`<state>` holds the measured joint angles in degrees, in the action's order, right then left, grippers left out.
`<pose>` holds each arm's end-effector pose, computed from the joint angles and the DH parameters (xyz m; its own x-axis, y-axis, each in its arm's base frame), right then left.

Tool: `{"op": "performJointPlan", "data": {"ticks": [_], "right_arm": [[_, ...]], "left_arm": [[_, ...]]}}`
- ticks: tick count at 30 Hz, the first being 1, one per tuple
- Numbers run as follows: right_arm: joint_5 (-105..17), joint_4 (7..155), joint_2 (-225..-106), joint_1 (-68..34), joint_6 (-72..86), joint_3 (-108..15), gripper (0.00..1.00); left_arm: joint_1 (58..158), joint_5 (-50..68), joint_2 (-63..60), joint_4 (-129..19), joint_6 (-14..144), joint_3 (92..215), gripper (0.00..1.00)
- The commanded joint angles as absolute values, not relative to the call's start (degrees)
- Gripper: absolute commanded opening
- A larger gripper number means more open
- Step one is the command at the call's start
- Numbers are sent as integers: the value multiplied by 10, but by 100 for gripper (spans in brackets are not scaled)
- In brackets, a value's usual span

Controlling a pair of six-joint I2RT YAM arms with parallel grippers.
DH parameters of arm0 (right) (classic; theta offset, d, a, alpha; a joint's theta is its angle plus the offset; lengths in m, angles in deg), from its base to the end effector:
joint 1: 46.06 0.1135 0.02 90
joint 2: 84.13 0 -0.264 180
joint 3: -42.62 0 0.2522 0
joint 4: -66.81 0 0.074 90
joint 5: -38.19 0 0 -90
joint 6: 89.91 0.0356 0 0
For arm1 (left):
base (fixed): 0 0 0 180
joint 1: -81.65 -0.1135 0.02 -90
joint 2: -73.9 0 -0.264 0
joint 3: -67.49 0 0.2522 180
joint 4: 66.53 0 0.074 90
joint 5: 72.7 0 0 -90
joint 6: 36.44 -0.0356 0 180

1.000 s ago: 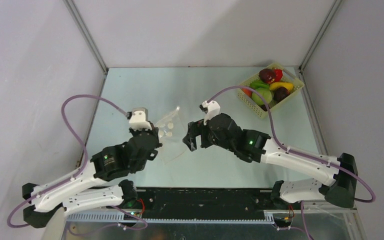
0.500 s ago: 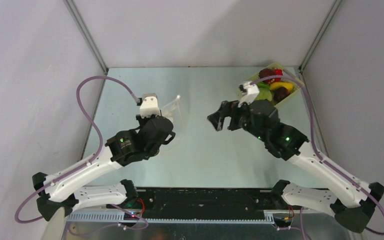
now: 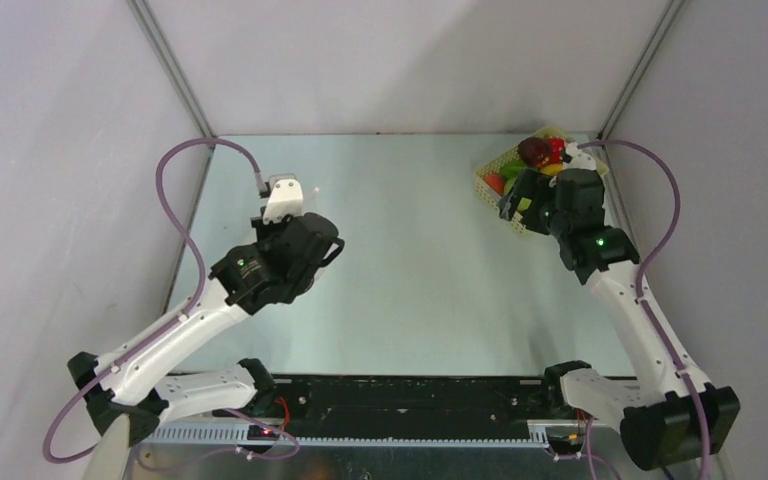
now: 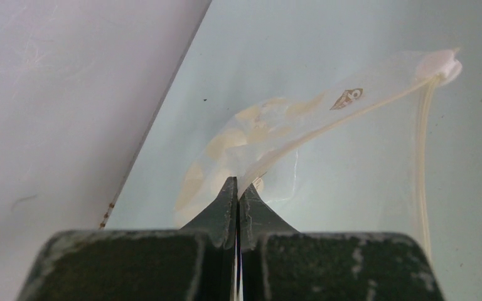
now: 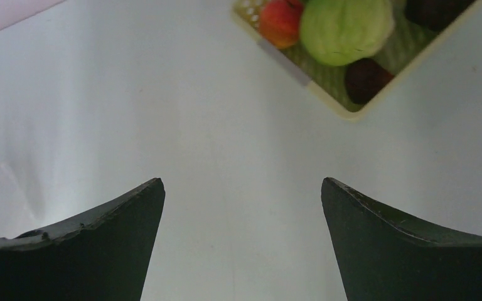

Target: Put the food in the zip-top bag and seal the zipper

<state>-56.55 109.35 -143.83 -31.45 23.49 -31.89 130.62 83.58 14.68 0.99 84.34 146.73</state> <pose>0.2209 0.0545 0.3550 -0.4850 0.2826 -0.8276 0.0131 0.9486 0.3162 0.1438 -0.1155 0.3615 -0.3633 0.1039 -0.9258 -0.3358 0.9124 0.2342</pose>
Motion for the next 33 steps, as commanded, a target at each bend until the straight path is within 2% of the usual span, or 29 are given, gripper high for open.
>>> {"op": "performJointPlan", "data": {"ticks": [1, 5, 9, 18, 29, 33], "right_arm": [[-525, 1076, -1468, -375, 213, -319, 100], [-491, 1041, -1513, -432, 195, -319, 100], [-484, 1012, -1568, -470, 175, -326, 100], [-495, 967, -1710, -486, 133, -401, 99], [-526, 981, -1844, -478, 119, -506, 99], [-552, 997, -1882, -469, 114, -546, 99]], "left_arm": [[1301, 795, 119, -42, 790, 1490, 0], [1300, 707, 78, -103, 769, 1490, 0], [1300, 675, 15, -114, 775, 1516, 0], [1301, 590, -104, -91, 799, 1598, 0], [1301, 443, -46, -184, 814, 1560, 0], [1301, 436, -51, -185, 827, 1561, 0]]}}
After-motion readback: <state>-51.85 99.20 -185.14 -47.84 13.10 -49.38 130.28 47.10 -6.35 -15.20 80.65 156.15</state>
